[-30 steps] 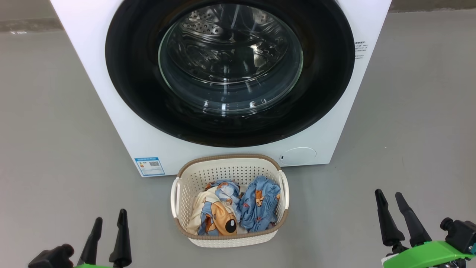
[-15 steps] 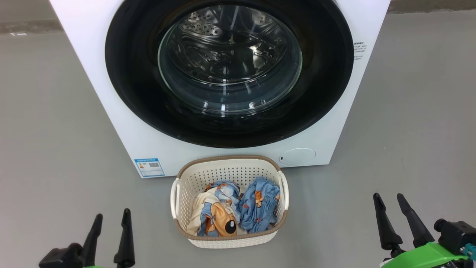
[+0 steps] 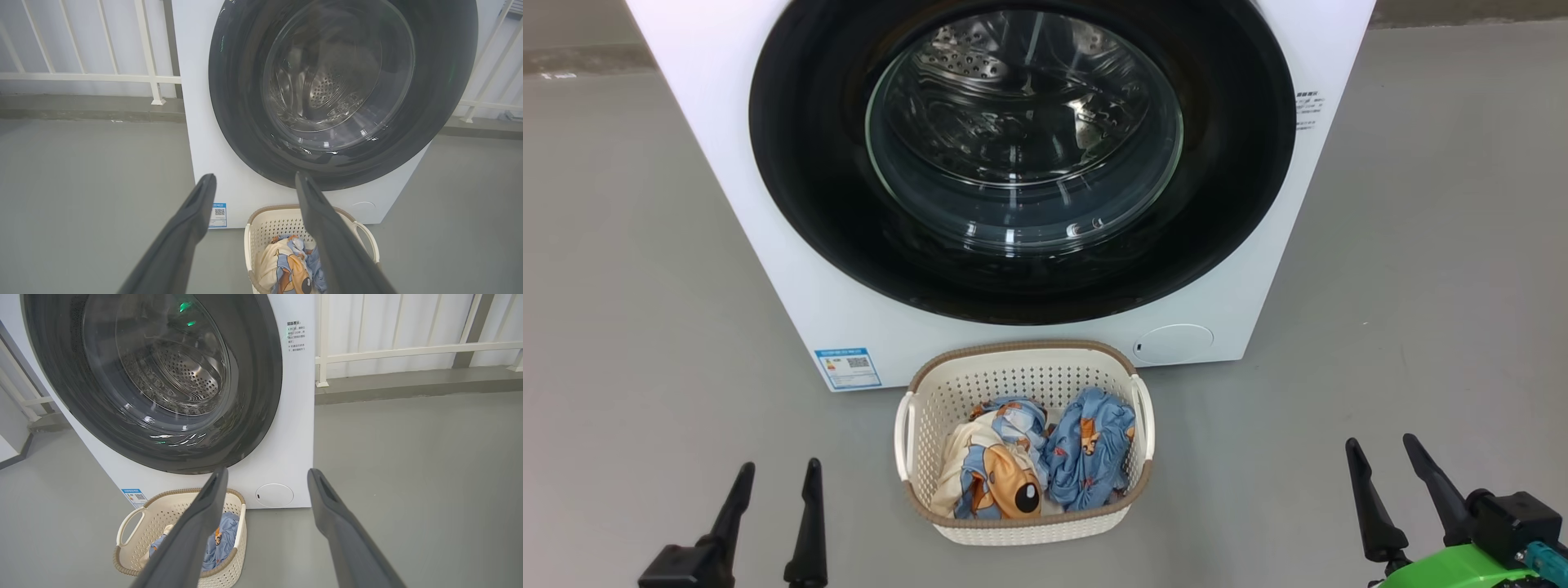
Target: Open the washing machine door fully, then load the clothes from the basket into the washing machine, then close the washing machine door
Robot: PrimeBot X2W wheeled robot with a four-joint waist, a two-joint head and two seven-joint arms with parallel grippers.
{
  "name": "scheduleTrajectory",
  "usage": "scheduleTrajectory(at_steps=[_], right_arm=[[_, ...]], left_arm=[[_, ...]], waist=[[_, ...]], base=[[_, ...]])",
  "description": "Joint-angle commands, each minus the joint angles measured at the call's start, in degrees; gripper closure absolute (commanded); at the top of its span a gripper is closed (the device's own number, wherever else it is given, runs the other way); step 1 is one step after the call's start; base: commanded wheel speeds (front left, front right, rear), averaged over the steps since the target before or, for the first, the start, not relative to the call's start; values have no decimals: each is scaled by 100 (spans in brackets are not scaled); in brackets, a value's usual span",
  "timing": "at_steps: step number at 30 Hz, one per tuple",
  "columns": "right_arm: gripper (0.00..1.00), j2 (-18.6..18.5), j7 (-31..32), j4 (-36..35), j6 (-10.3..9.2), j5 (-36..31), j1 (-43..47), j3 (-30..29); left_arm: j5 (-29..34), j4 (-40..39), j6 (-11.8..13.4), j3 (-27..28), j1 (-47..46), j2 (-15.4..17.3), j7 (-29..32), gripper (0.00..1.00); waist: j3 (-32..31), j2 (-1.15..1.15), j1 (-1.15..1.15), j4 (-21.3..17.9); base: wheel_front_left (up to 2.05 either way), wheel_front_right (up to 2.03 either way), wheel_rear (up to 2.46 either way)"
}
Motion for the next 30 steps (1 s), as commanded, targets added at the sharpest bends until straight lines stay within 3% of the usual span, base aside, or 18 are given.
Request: scheduleTrajectory(at_steps=[1, 6, 21, 30], right_arm=[[0, -11, -26, -126, 9, -264, 14, 52], [0, 49, -27, -165, 9, -693, 62, -61], [0, 109, -27, -254, 9, -680, 88, -141], [0, 143, -27, -244, 9, -689, 43, -99]], left_arm=[[220, -140, -36, 167, -40, 56, -84, 0], [481, -121, -62, 145, -25, 56, -155, 0], [345, -53, -63, 225, -21, 57, -156, 0], [596, -86, -63, 279, -83, 62, -156, 0]], waist=[[-2, 0, 0, -8], [-2, 0, 0, -15], [15, 0, 0, -33], [54, 0, 0, -25]], base=[[0, 0, 0], [0, 0, 0], [0, 0, 0], [18, 18, -37]])
